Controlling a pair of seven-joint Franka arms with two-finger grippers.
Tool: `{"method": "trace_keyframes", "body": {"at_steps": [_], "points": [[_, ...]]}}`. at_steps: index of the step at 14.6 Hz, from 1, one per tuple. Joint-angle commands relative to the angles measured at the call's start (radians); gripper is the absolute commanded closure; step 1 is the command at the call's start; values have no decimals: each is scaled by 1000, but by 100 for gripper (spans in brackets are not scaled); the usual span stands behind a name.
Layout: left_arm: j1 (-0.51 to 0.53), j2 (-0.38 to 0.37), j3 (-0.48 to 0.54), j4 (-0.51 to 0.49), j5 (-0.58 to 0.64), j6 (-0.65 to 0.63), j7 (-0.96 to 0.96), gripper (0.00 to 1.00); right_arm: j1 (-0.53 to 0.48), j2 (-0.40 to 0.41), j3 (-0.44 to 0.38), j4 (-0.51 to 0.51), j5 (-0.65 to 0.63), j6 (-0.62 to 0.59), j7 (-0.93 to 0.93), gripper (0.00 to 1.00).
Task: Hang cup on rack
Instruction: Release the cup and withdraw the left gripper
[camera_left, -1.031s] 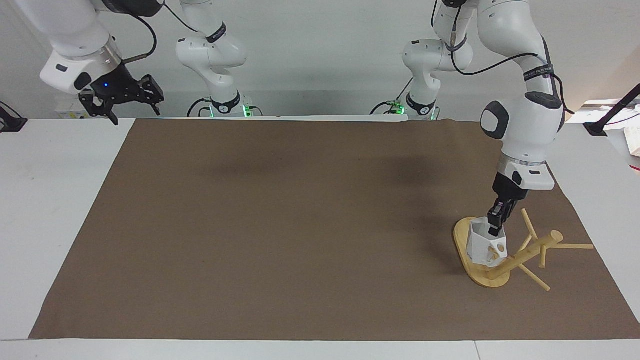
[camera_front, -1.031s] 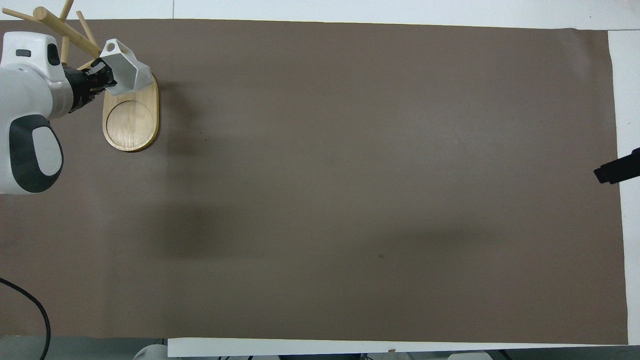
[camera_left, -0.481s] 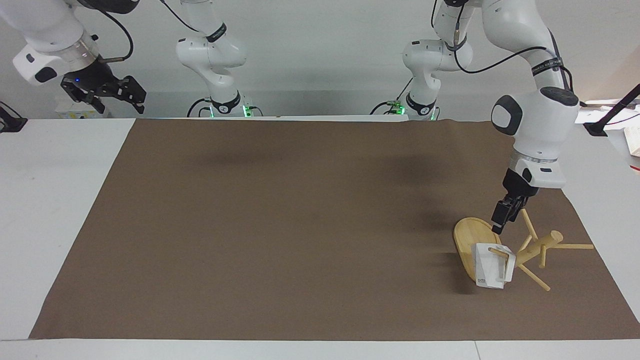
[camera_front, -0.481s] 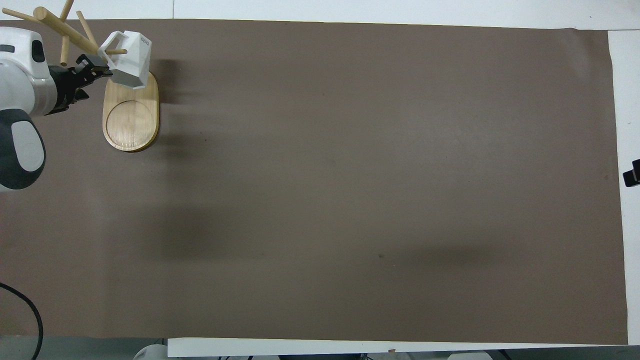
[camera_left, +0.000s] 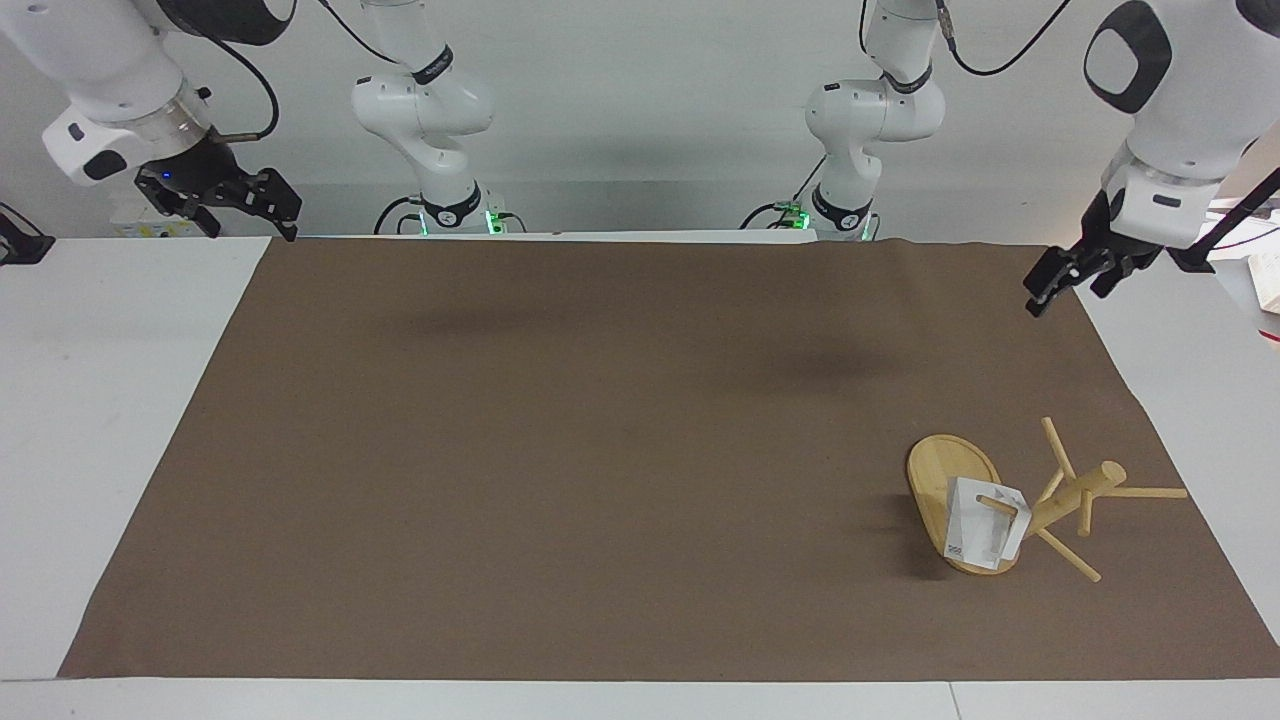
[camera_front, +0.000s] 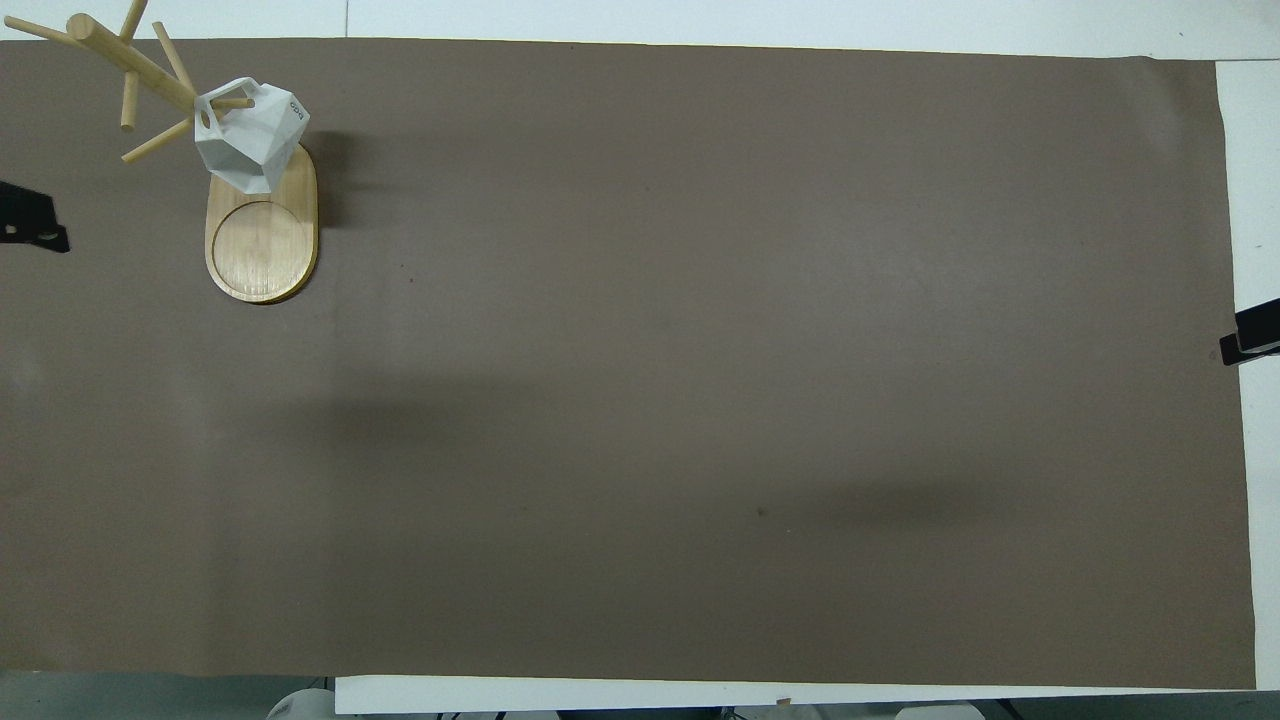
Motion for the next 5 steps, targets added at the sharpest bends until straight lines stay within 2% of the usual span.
{"method": "trace_keyframes", "body": {"at_steps": [1, 2, 5], "points": [[-2, 23, -6, 93, 38, -167, 126, 0, 4, -22, 1, -36, 19, 19, 18, 0], [0, 10, -4, 79, 36, -187, 126, 0, 2, -22, 1, -36, 19, 19, 18, 0], [-5, 2, -12, 53, 34, -115, 115, 0, -1, -22, 1, -36, 19, 19, 17, 0]]}}
